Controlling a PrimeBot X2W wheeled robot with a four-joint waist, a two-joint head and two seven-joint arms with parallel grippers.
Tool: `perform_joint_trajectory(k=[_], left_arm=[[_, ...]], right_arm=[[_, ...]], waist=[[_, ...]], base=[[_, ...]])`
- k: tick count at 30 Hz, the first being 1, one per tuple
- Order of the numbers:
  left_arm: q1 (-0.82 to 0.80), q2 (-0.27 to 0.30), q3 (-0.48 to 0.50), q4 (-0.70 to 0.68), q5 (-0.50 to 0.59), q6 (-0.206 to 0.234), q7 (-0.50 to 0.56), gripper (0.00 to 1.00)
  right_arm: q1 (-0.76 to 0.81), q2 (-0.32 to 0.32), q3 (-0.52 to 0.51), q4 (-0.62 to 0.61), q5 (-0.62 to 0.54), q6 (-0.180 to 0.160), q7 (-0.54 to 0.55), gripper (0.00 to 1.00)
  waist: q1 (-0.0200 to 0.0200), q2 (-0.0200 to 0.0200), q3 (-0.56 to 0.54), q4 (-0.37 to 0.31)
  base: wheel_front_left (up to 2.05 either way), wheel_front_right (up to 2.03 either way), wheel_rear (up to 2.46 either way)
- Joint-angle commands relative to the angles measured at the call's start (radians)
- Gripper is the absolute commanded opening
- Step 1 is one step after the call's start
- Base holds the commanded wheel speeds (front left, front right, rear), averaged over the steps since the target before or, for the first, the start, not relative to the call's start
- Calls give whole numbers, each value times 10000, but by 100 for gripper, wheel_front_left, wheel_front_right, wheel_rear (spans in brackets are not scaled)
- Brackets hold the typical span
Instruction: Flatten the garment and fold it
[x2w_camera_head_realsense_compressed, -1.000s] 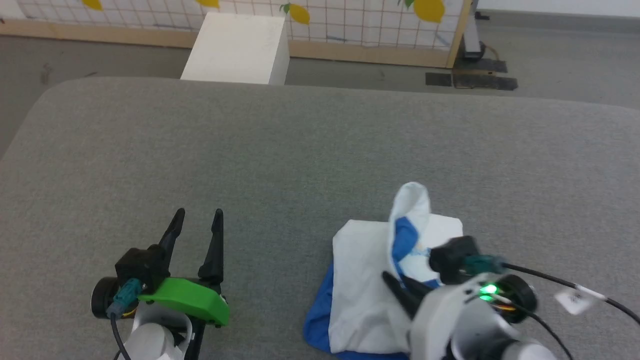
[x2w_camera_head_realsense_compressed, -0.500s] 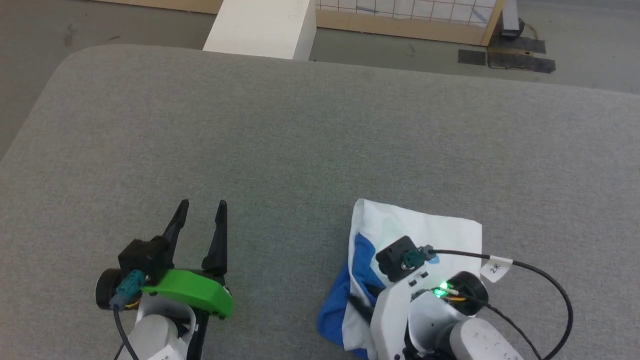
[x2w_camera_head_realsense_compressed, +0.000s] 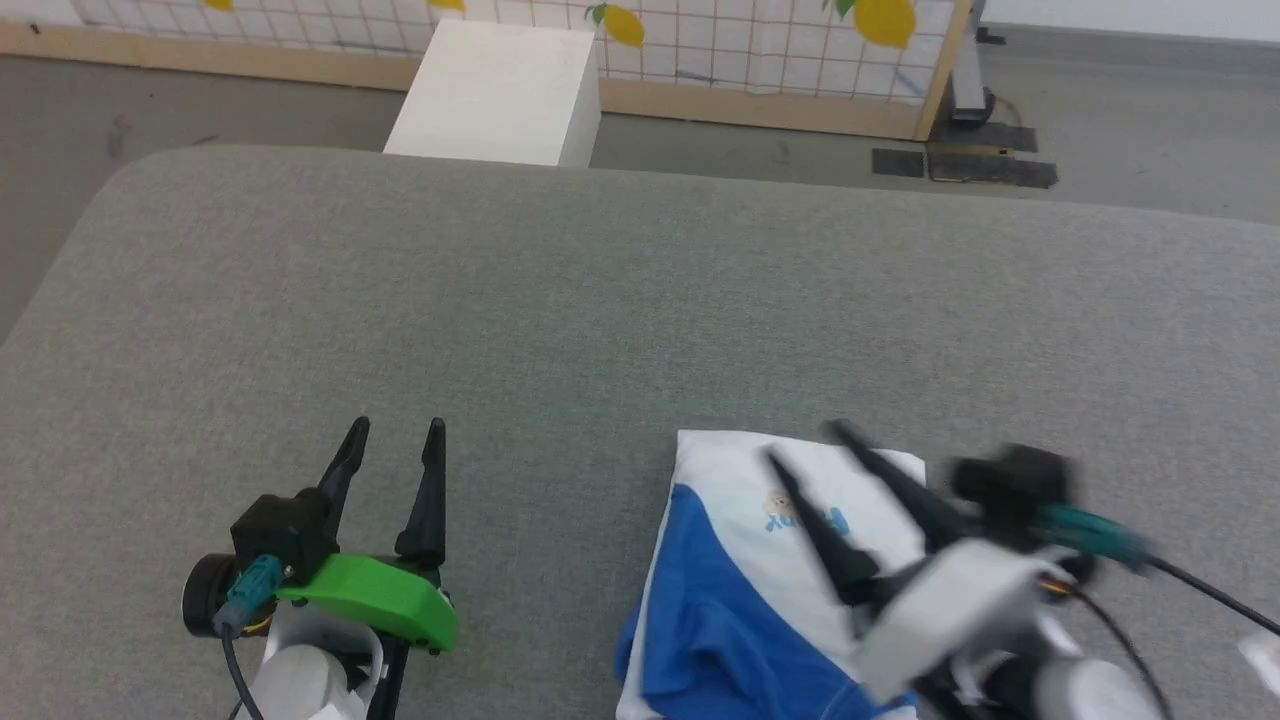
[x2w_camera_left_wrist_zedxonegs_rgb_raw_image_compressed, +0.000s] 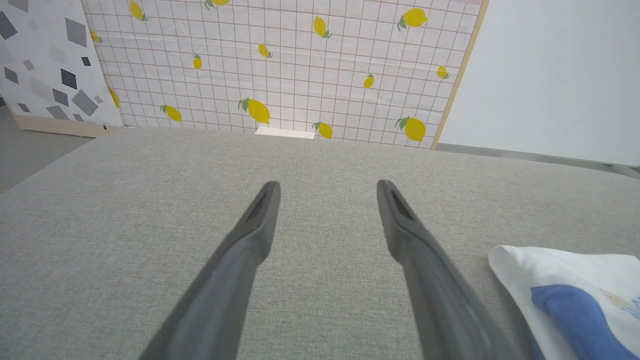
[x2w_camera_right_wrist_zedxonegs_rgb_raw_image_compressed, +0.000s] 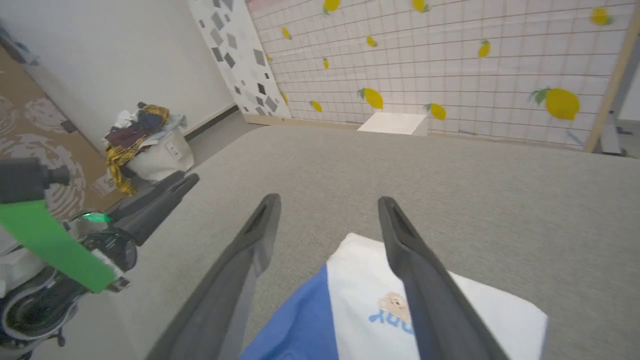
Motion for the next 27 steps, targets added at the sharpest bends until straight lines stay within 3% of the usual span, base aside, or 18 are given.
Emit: perform_joint_trajectory(k=[1,3,4,6,7,14,22,23,24,25,26,27], left_arm=[[145,20,47,-26,31,-11,-47,100],[201,39,91,-56,35,-9,-47,100],[261,51,140,-96,38,-6,-47,100],[286,52,153,-121,42,-10,-47,100],[284,39,133,-138,61,-20,-47,100],[146,-16,43,-114,80,-61,-47,100],[78,-91,48,-75,99,-95,-47,100],[78,-100,51,-69,103,-99,-47,100],[78,-108,54,-62,110,-105,-47,100],[79,-114,61,-58,116,-108,-47,100],[82,-121,76,-54,120,-110,-47,100],[90,-125,95,-55,121,-108,-47,100]], right_arm=[[441,-24,-540,-171,80,-13,-514,100],[933,-24,-1364,-185,311,-13,-1138,100],[1529,-24,-2281,296,908,-13,-1581,100],[1778,-24,-2605,791,1331,-13,-1610,100],[1897,-24,-2776,1659,2051,-13,-1362,100],[1469,-24,-2355,3265,3309,-13,-768,100],[647,-24,-1756,4721,3443,-13,187,97],[579,-24,-1710,4824,3403,-13,285,73],[502,-24,-1684,4916,3316,-13,357,40],[448,-24,-1673,4971,3210,-13,401,29],[393,-24,-1663,5009,3077,-13,449,1],[357,-24,-1648,5012,2953,-13,491,0]], waist=[[0,0,-142,-163],[0,0,-189,-248],[0,0,-223,-342],[0,0,-227,-385],[0,0,-211,-402],[0,0,-53,-251],[0,0,102,-59],[0,0,109,-48],[0,0,115,-41],[0,0,119,-42],[0,0,120,-53],[0,0,118,-72]], base=[[0,0,0],[0,0,0],[0,0,0],[0,0,0],[0,0,0],[0,0,0],[0,0,0],[0,0,0],[0,0,0],[0,0,0],[0,0,0],[0,0,0]])
